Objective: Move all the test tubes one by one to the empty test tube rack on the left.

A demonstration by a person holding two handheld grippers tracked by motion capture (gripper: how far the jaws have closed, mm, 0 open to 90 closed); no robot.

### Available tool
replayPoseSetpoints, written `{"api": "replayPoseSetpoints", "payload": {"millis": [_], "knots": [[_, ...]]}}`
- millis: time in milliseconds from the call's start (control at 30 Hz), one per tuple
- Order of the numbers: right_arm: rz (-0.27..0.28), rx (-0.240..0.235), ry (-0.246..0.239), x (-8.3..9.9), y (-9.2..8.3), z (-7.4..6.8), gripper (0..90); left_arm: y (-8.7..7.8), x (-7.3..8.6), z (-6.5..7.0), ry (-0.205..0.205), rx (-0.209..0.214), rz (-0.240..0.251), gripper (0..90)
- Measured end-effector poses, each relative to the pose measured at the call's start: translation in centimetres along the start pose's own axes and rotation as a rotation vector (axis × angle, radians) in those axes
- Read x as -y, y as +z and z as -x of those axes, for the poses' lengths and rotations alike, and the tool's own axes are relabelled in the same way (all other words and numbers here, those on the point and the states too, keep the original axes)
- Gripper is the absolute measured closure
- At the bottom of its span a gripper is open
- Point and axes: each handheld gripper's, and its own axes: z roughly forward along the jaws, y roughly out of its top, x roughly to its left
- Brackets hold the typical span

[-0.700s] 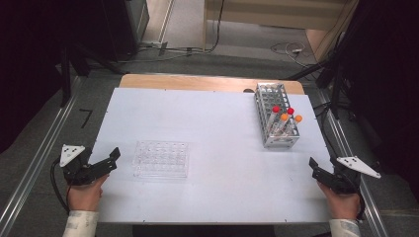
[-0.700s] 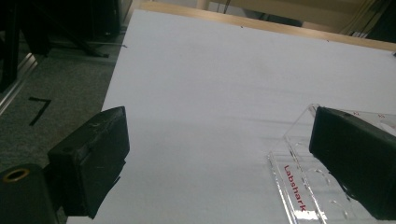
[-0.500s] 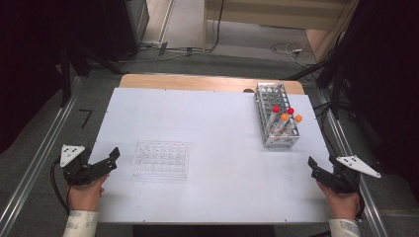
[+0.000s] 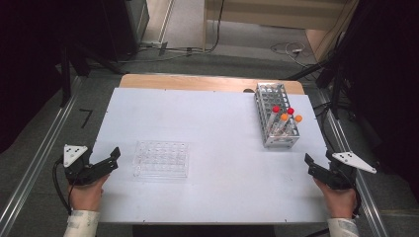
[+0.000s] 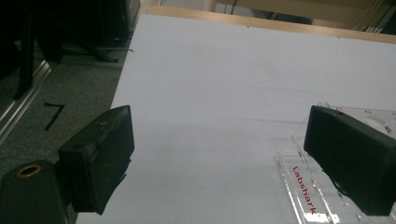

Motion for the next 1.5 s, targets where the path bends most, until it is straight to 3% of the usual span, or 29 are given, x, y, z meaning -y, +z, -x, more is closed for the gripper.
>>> {"api": "replayPoseSetpoints", "payload": {"millis": [233,467,933,1133,1167,1200,1300,1500], "knots": [[0.005,-0.014,-0.007,-1.0,0.6,-0.2,22.4,0.1,0.0,0.1,-0.002,0.001,0.007,8.8],[0.011,-0.025,-0.038,-2.1,1.8,-1.5,23.3,0.1,-0.1,0.1,0.003,-0.002,0.011,8.8],[0.011,-0.069,-0.032,-4.1,4.7,-2.6,19.6,0.0,-0.1,0.1,0.013,-0.015,0.015,8.9],[0.011,-0.058,-0.037,-4.6,5.8,-3.1,31.0,0.0,-0.1,0.2,0.015,-0.016,0.016,8.9],[0.016,-0.065,-0.038,-4.6,6.0,-3.1,38.3,0.0,-0.1,0.1,0.014,-0.016,0.015,8.9],[0.016,-0.065,-0.038,-4.6,6.0,-3.1,38.3,0.0,-0.1,0.1,0.013,-0.017,0.016,8.9],[0.016,-0.077,-0.032,-4.7,6.4,-3.2,50.5,0.0,-0.1,0.1,0.012,-0.019,0.016,8.9],[0.012,-0.086,-0.049,-4.9,7.0,-3.7,61.2,0.0,-0.1,0.1,0.011,-0.021,0.016,8.9]]}}
